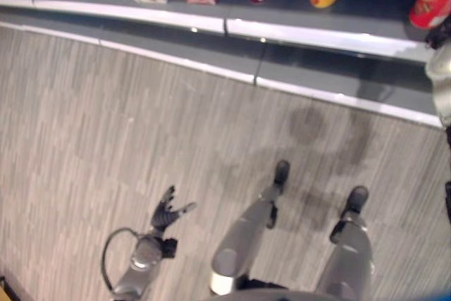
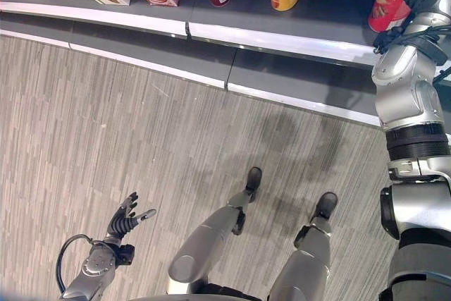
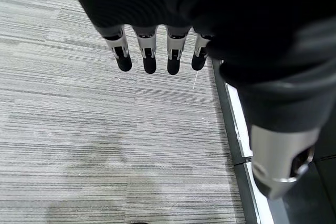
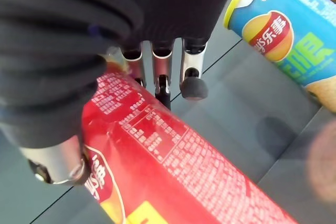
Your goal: Put the goods on the table back onto the shelves and tidy them up.
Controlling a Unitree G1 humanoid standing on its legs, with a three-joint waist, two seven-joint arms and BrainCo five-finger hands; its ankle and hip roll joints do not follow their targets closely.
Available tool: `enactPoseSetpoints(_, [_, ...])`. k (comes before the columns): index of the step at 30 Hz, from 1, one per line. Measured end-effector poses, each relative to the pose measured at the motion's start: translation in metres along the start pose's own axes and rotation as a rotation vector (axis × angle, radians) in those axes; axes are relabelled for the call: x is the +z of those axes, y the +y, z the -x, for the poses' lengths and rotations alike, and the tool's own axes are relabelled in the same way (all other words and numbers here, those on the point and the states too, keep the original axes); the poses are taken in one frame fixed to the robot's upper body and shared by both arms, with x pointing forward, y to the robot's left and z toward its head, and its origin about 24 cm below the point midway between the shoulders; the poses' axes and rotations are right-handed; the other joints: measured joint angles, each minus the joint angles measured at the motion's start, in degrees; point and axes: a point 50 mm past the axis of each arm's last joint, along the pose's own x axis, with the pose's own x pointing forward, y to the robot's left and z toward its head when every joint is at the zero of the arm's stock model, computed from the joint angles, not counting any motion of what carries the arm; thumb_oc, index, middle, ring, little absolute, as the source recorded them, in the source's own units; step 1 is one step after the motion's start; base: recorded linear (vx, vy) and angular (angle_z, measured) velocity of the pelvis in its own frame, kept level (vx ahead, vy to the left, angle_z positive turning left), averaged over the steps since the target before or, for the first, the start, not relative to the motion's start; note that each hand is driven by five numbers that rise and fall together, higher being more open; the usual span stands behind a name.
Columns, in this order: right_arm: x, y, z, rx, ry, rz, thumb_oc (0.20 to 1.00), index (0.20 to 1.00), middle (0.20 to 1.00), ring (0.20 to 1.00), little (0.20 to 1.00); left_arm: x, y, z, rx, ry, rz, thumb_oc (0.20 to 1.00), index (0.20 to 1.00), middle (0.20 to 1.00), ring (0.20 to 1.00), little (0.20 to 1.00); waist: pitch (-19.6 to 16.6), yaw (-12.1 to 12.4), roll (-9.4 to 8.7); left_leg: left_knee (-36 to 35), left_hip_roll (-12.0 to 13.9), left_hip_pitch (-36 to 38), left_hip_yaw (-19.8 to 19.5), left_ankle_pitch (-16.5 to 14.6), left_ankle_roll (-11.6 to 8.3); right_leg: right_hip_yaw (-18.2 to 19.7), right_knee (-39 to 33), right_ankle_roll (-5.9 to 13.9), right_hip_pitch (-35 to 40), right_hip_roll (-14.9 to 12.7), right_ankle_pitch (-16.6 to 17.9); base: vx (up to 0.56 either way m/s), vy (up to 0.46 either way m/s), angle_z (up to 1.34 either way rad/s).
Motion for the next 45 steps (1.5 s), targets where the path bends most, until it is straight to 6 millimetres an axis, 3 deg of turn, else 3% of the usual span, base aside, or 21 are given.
enactPoseSetpoints(5, [0.0,0.001,0.001,-0.008,0.004,-0.003,0.2,0.2,0.2,0.2,0.2,0.0,0.0,0.0,-0.002,0.0,-0.001,1.0,1.0,1.0,1.0,1.0,0.0,-0.01,0.0,0.0,0.0,0.0,0.0,0.0,0.0,0.0,0.0,0.0,0.0,-0.03,0.0,0.0,0.0,0.0])
enactPoseSetpoints(6, [0.0,0.001,0.001,-0.009,0.004,-0.003,0.426,0.426,0.426,0.426,0.426,0.0,0.0,0.0,-0.001,0.0,-0.001,1.0,1.0,1.0,1.0,1.0,0.0,-0.01,0.0,0.0,0.0,-0.01,0.0,0.0,0.0,0.0,-0.01,0.0,0.0,-0.03,0.0,0.0,0.0,0.0])
enactPoseSetpoints(7, [0.0,0.001,0.001,-0.01,0.003,-0.003,0.529,0.529,0.529,0.529,0.529,0.0,0.0,0.0,-0.001,0.0,-0.001,1.0,1.0,1.0,1.0,1.0,0.0,-0.01,0.0,0.0,0.0,-0.01,0.0,0.0,0.0,0.0,-0.01,0.0,0.0,-0.02,0.0,0.0,0.0,0.0])
enactPoseSetpoints(8, [0.0,0.001,0.001,-0.012,0.003,-0.003,0.896,0.896,0.896,0.896,0.896,0.0,0.0,0.0,0.0,0.0,-0.001,1.0,1.0,1.0,1.0,1.0,0.0,-0.01,0.0,0.0,0.0,-0.01,0.01,0.0,0.0,0.0,-0.01,0.0,-0.01,-0.06,0.0,0.0,0.0,0.0])
enactPoseSetpoints(9, [0.0,0.001,0.001,-0.014,0.004,-0.003,1.0,1.0,1.0,1.0,1.0,0.0,0.0,0.0,0.005,0.0,-0.001,1.0,1.0,1.0,1.0,1.0,0.0,-0.01,0.0,0.0,0.0,-0.01,0.01,0.0,0.0,0.0,-0.02,0.0,-0.01,-0.05,0.0,0.0,0.0,0.0])
enactPoseSetpoints(29, [-0.005,-0.006,-0.001,-0.103,0.055,0.022,1.0,1.0,1.0,1.0,1.0,0.009,-0.002,-0.007,0.017,-0.028,-0.007,1.0,1.0,1.0,1.0,1.0,-0.01,-0.16,0.02,0.03,-0.52,-0.05,0.38,0.0,0.0,0.73,0.55,0.31,-0.59,-0.75,-0.19,0.0,0.001,0.0])
enactPoseSetpoints(36, [0.015,-0.019,0.004,-0.208,0.018,-0.074,1.0,1.0,1.0,1.0,1.0,0.011,-0.005,-0.007,0.006,-0.035,-0.011,1.0,1.0,1.0,1.0,1.0,-0.04,-0.92,0.06,0.12,-0.89,0.16,1.62,0.01,0.01,1.65,0.37,0.67,-0.66,-1.02,0.02,-0.01,0.011,-0.04])
enactPoseSetpoints(43, [0.022,-0.029,0.031,-0.275,0.0,-0.15,1.0,1.0,1.0,1.0,1.0,0.011,-0.005,-0.007,0.009,-0.032,-0.011,1.0,1.0,1.0,1.0,1.0,-0.19,-2.27,0.25,0.13,-0.68,3.1,1.69,0.02,0.03,1.46,-0.32,0.66,2.61,-0.84,0.14,0.0,-0.001,0.01])
enactPoseSetpoints(45, [0.02,-0.037,0.048,-0.291,0.001,-0.195,1.0,1.0,1.0,1.0,1.0,0.011,-0.008,-0.008,0.01,-0.03,0.002,1.0,1.0,1.0,1.0,1.0,-0.18,-2.57,0.24,0.03,-0.58,4.52,1.72,0.02,0.03,1.0,-1.09,0.69,4.6,-0.7,0.31,0.01,-0.016,0.02])
